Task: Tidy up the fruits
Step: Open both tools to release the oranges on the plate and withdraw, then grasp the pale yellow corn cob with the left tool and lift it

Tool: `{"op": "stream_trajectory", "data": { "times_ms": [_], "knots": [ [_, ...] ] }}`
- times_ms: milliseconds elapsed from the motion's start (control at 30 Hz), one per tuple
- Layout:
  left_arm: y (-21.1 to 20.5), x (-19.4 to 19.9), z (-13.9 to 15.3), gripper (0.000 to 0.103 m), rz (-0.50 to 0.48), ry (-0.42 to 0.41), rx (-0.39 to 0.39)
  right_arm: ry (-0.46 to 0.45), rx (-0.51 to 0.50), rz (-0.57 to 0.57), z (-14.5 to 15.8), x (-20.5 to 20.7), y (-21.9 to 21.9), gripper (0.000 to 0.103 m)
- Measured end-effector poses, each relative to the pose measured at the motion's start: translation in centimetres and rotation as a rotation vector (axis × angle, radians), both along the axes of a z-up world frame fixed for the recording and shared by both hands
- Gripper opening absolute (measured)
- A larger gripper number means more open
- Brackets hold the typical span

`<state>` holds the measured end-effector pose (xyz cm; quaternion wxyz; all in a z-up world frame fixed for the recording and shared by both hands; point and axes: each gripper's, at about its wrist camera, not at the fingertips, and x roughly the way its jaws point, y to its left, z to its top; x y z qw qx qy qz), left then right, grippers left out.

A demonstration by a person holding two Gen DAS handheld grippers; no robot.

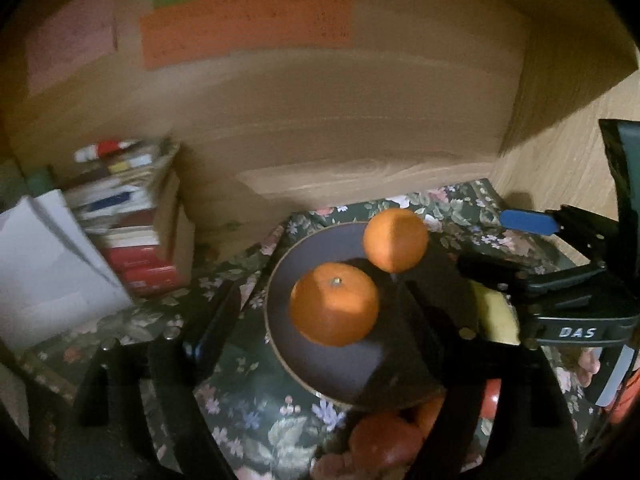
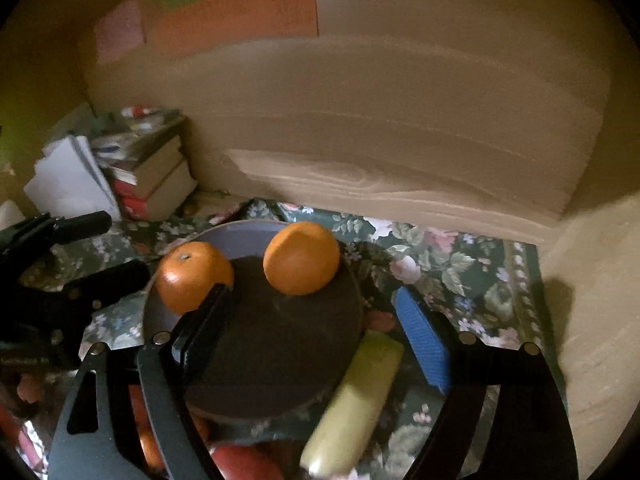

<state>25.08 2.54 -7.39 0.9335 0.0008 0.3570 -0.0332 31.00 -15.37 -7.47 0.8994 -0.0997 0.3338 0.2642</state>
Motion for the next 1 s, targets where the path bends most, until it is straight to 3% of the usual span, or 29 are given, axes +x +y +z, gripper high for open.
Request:
{"op": "stream_trajectory", "data": {
  "times_ms": [167, 433, 667, 867, 1000],
  "knots": [
    [-0.6, -3.5, 0.7, 0.093, 0.009, -0.036, 0.007, -0.071, 0.022, 0.008, 1.4, -3.9, -1.6, 0.083],
    [-2.6, -7.8, -0.8, 0.1, 0.001, -0.01, -0.01, -0.131, 0.066, 0.016, 1.3, -8.9, -3.6, 0.084],
    [-4.7, -9.8, -4.0, 0.1, -0.006, 0.084, -0.022, -0.141, 0.064, 0.002, -0.3, -11.8, -5.2, 0.085],
    [-6.5, -11.2, -5.4, 0.1, -0.013, 0.118, -0.033, -0.107, 0.08, -0.025, -1.5, -12.1, -6.5, 0.089],
    [-8.3, -11.4, -6.5, 0.1, -0.028, 0.142, -0.001, -0.093, 0.096, -0.026, -1.8, -12.4, -7.0, 0.089]
  ]
}}
